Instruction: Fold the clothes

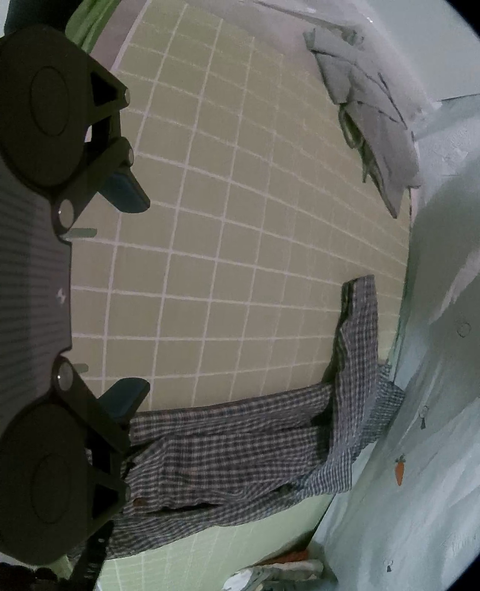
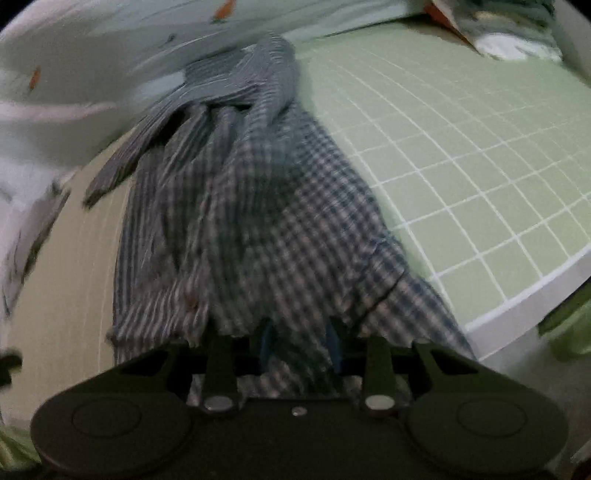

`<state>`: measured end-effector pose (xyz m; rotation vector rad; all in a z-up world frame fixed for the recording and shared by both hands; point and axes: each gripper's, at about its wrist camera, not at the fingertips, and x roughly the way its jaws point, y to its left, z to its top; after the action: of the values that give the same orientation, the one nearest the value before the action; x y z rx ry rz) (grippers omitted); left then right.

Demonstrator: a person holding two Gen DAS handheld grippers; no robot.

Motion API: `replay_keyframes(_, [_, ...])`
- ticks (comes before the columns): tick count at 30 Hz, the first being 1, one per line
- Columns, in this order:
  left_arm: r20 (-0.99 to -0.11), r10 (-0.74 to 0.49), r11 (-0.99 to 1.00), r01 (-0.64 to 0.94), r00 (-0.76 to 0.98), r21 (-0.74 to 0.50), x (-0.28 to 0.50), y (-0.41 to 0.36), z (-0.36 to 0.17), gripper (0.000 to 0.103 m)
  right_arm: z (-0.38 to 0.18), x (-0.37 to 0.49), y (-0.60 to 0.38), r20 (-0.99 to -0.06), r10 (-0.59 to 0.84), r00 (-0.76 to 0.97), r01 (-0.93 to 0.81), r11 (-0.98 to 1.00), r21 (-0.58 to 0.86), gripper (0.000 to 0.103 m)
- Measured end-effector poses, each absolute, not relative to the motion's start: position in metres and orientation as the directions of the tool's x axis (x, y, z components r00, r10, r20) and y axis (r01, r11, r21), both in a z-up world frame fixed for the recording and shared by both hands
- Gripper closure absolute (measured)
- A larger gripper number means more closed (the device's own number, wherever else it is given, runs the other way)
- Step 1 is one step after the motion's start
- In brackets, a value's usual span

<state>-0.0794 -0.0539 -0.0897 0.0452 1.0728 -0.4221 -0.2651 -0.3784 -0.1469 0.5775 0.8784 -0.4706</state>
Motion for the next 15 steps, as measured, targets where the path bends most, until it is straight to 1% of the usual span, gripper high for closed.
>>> replay_keyframes(2, [-0.862, -0.317, 0.917, 0.361, 0.395, -0.171, -0.077, -0.059, -0.091, 0.007, -0.142, -0.265, -0.375, -0.816, -0.157, 0.556, 0.582, 0.775, 0.247, 0.069])
replay_keyframes(4, [-0.863, -0.320, 0.912, 0.373, 0.392, -0.169, -0.075, -0.068, -0.092, 0.007, -0.134, -0.261, -0.378, -0.804, -0.186, 0.564, 0.576, 0.786, 0.222, 0.061])
replay_keyframes(6, [-0.860, -0.323, 0.911, 0.376, 0.396, -0.169, -0.072, -0.076, -0.091, 0.007, -0.126, -0.258, -0.383, -0.790, -0.214, 0.574, 0.576, 0.792, 0.204, 0.044])
replay_keyframes(7, [-0.858, -0.324, 0.911, 0.378, 0.398, -0.168, -0.071, -0.080, -0.091, 0.007, -0.123, -0.256, -0.385, -0.782, -0.228, 0.579, 0.576, 0.794, 0.195, 0.039])
replay_keyframes(8, [-0.857, -0.324, 0.912, 0.374, 0.401, -0.170, -0.068, -0.083, -0.091, 0.007, -0.120, -0.254, -0.387, -0.773, -0.243, 0.586, 0.571, 0.801, 0.182, 0.028])
replay_keyframes(9, [-0.856, -0.322, 0.915, 0.365, 0.404, -0.172, -0.064, -0.087, -0.091, 0.007, -0.117, -0.252, -0.389, -0.763, -0.257, 0.594, 0.566, 0.807, 0.169, 0.020])
replay_keyframes(10, [-0.855, -0.321, 0.918, 0.357, 0.407, -0.174, -0.060, -0.091, -0.091, 0.007, -0.116, -0.248, -0.390, -0.752, -0.267, 0.602, 0.557, 0.816, 0.157, 0.015])
replay_keyframes(11, [-0.855, -0.318, 0.921, 0.347, 0.411, -0.176, -0.057, -0.094, -0.091, 0.007, -0.114, -0.244, -0.394, -0.736, -0.263, 0.624, 0.541, 0.825, 0.164, 0.002])
replay_keyframes(12, [-0.855, -0.311, 0.926, 0.336, 0.416, -0.174, -0.053, -0.098, -0.091, 0.007, -0.112, -0.241, -0.399, -0.718, -0.257, 0.647, 0.524, 0.834, 0.173, 0.000])
replay_keyframes(15, [-0.853, -0.287, 0.939, 0.301, 0.435, -0.163, -0.038, -0.110, -0.089, 0.007, -0.104, -0.227, -0.411, -0.678, -0.261, 0.688, 0.490, 0.855, 0.168, 0.000])
